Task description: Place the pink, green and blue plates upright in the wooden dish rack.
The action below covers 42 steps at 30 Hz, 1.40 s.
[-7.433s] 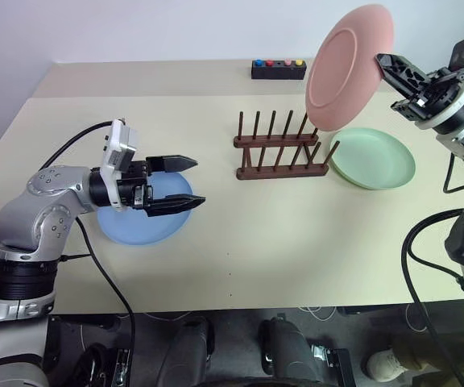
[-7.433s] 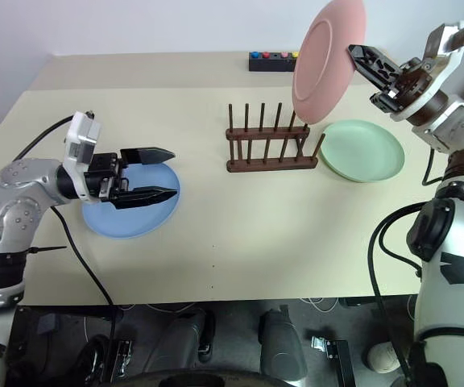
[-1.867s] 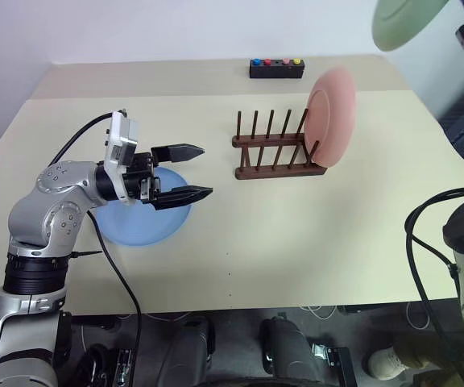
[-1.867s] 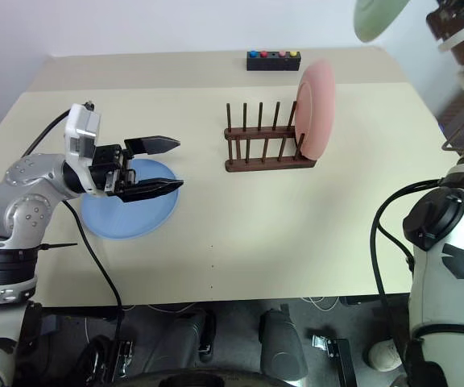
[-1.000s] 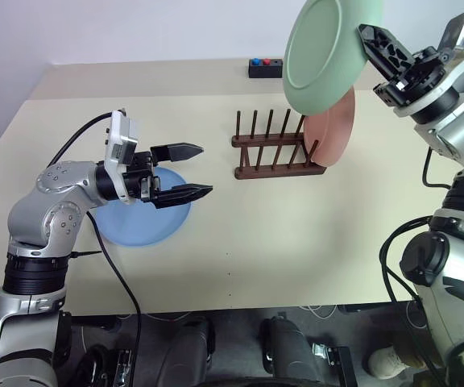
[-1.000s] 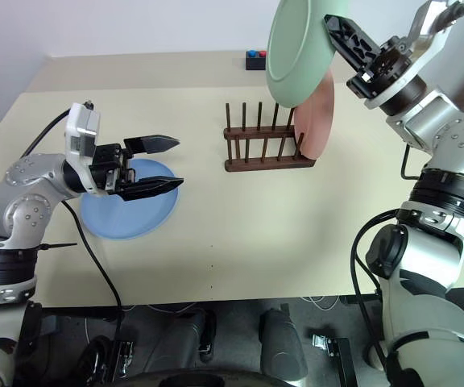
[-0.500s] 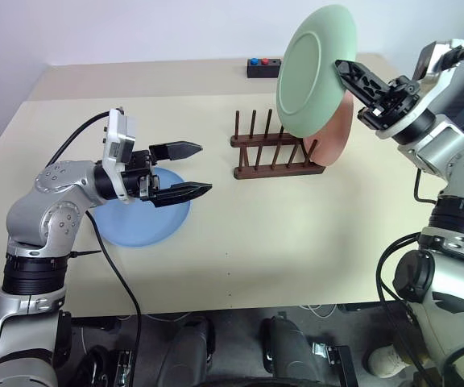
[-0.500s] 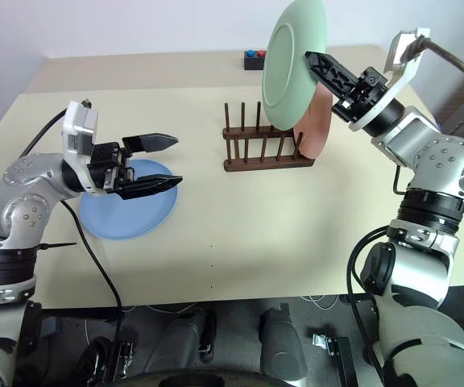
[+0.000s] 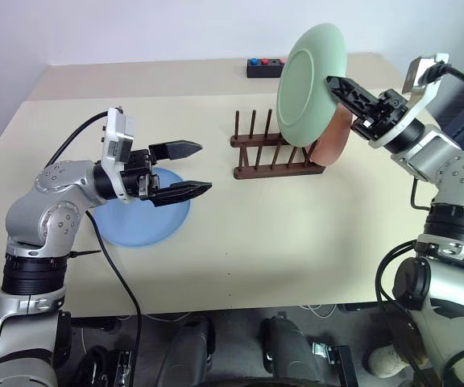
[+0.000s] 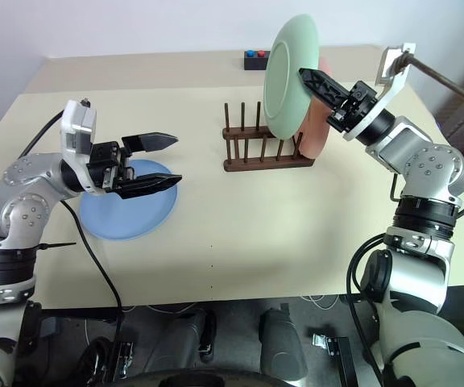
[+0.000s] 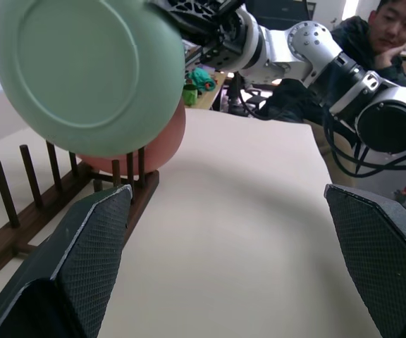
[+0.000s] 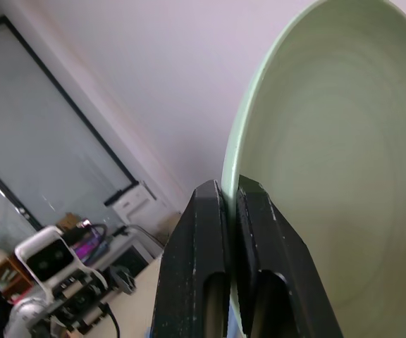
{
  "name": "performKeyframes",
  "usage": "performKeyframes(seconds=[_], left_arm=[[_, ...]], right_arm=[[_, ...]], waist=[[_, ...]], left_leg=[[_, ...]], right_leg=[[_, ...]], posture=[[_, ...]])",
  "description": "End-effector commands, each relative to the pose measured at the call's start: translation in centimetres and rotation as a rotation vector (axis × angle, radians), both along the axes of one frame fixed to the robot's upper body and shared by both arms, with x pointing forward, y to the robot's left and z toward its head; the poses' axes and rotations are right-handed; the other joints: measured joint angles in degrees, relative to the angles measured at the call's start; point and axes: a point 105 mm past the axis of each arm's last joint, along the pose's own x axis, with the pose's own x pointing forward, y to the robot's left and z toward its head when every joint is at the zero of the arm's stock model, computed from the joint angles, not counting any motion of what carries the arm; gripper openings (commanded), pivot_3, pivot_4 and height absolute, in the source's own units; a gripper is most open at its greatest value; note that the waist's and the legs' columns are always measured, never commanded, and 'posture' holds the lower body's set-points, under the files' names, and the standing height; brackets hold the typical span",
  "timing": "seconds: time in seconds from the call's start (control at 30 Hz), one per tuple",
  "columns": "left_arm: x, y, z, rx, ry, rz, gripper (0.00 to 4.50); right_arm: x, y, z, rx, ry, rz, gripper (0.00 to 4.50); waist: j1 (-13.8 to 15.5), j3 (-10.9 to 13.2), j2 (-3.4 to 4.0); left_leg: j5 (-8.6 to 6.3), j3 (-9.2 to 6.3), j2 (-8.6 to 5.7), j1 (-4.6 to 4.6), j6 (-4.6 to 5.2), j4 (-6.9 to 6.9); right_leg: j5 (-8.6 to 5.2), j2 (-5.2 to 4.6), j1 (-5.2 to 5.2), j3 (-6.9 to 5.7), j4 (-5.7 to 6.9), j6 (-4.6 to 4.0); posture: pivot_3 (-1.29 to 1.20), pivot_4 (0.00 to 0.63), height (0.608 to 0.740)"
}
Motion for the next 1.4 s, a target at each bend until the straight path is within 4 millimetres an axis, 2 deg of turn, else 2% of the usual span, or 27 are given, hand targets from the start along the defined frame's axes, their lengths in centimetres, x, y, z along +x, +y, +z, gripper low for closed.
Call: performKeyframes(seconds=[0.03, 0.53, 0.77, 0.9, 1.07, 1.1, 1.27, 1.4], left_arm=[[-0.5, 0.2, 1.2, -0.005, -0.044, -0.007, 4.5], [-0.7, 0.4, 1.2, 0.002, -0.048, 0.003, 4.5], [-0.6, 0.5, 1.1, 0.007, -0.047, 0.007, 4.5], [-0.6, 0.5, 1.2, 0.008, -0.049, 0.006, 4.5], [-0.6, 0.5, 1.2, 0.01, -0.048, 0.004, 4.5], [-0.6, 0.5, 1.2, 0.01, -0.048, 0.004, 4.5], [-0.7, 0.5, 1.2, 0.01, -0.047, 0.001, 4.5], [-0.7, 0.5, 1.1, 0.01, -0.045, -0.001, 4.5]], right_arm=[[-0.2, -0.3, 0.5, -0.034, -0.053, -0.019, 0.05], [1.0, 0.2, -1.9, -0.144, -0.024, -0.051, 0.05], [0.9, 0.4, -1.8, -0.137, -0.035, -0.03, 0.05], [0.8, 0.5, -1.6, -0.144, -0.055, -0.021, 1.39], [0.9, 0.3, -1.4, -0.14, -0.056, -0.033, 4.04], [0.9, 0.3, -1.3, -0.138, -0.058, -0.036, 4.44], [1.0, 0.1, -0.3, -0.158, -0.113, -0.084, 4.44], [0.5, -0.8, 2.5, -0.105, -0.211, -0.124, 4.44]], waist=[[0.0, 0.0, 0.0], [0.0, 0.0, 0.0], [0.1, 0.0, 0.0], [0.0, 0.0, 0.0], [0.0, 0.0, 0.0], [0.0, 0.0, 0.0], [0.0, 0.0, 0.0], [0.0, 0.0, 0.0]], left_leg=[[0.0, 0.0, 0.0, 0.0, 0.0, 0.0], [0.0, 0.01, 0.0, 0.0, 0.0, 0.0], [0.0, 0.01, 0.0, 0.0, 0.0, 0.01], [0.0, 0.01, 0.0, 0.0, 0.01, 0.0], [0.0, 0.01, 0.0, 0.0, 0.01, 0.0], [0.0, 0.01, 0.0, 0.0, 0.01, 0.0], [-0.01, 0.01, 0.0, 0.0, 0.01, 0.0], [-0.01, 0.01, 0.0, 0.0, 0.01, 0.0]], right_leg=[[0.0, 0.0, 0.0, 0.0, 0.0, 0.0], [0.01, 0.0, 0.0, 0.01, -0.01, 0.01], [0.01, 0.0, 0.0, 0.02, -0.02, 0.02], [0.01, 0.0, 0.0, 0.02, -0.03, 0.02], [0.01, 0.0, 0.0, 0.02, -0.03, 0.02], [0.01, 0.0, 0.0, 0.02, -0.03, 0.02], [0.01, 0.0, 0.0, 0.02, -0.03, 0.02], [0.01, 0.0, 0.0, 0.02, -0.03, 0.02]], posture=[[0.0, 0.15, 0.74], [0.0, 0.15, 0.74], [0.0, 0.15, 0.74], [0.0, 0.15, 0.74], [0.0, 0.15, 0.74], [0.0, 0.15, 0.74], [0.0, 0.15, 0.74], [0.0, 0.15, 0.74]])
